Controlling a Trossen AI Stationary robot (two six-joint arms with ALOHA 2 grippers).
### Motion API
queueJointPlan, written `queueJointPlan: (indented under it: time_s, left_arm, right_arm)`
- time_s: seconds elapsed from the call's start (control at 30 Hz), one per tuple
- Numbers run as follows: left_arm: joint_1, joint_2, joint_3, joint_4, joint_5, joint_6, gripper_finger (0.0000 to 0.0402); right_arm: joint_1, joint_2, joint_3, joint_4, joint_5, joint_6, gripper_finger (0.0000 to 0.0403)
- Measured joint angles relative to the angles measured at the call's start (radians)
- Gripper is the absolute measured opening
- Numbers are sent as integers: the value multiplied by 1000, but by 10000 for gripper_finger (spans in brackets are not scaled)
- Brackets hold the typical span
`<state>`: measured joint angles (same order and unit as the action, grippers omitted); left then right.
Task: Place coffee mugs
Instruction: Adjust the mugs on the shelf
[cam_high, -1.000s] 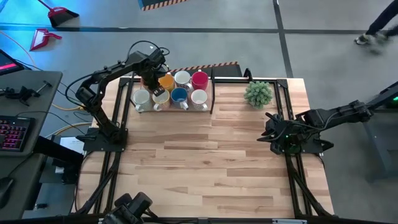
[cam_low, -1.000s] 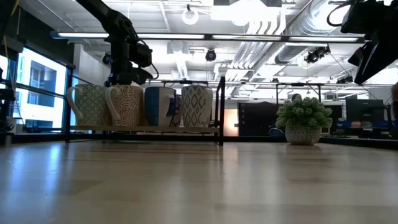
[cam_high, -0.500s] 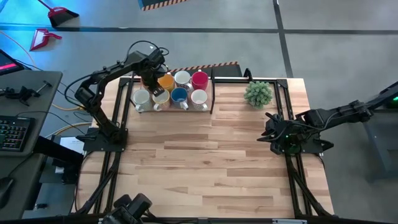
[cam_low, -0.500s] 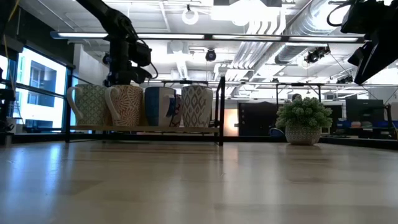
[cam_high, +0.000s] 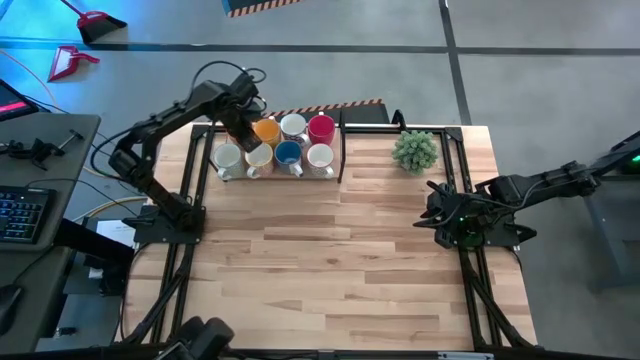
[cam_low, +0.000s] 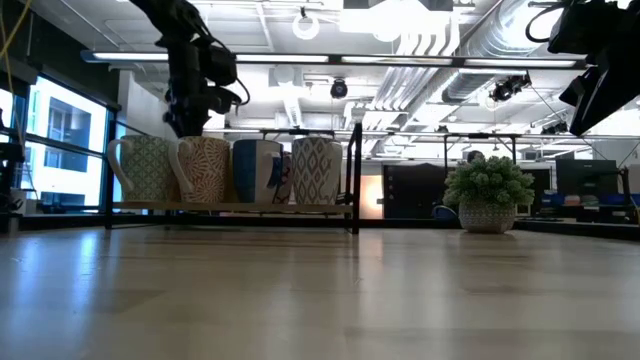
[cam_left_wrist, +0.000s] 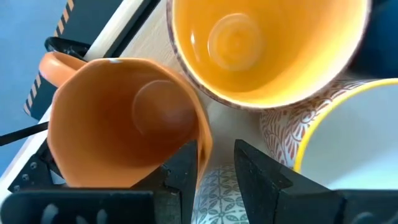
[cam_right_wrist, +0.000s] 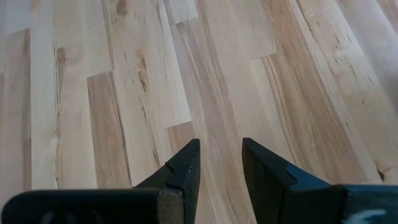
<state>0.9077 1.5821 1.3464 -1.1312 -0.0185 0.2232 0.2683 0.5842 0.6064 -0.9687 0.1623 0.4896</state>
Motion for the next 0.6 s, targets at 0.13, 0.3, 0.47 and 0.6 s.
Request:
queueJointPlan:
  time_s: [0.13, 0.3, 0.47, 0.6]
  left_arm:
    - [0, -25, 0, 7, 0, -3, 95]
    - [0, -77, 1, 38, 9, -9, 95]
    - [-11, -137, 19, 31, 72, -44, 95]
    - [-57, -173, 19, 29, 178, -91, 95]
  right_arm:
    - [0, 0, 0, 0, 0, 0, 99]
    - [0, 0, 0, 0, 0, 0, 99]
    - [0, 0, 0, 0, 2, 0, 99]
    - [0, 0, 0, 0, 27, 0, 99]
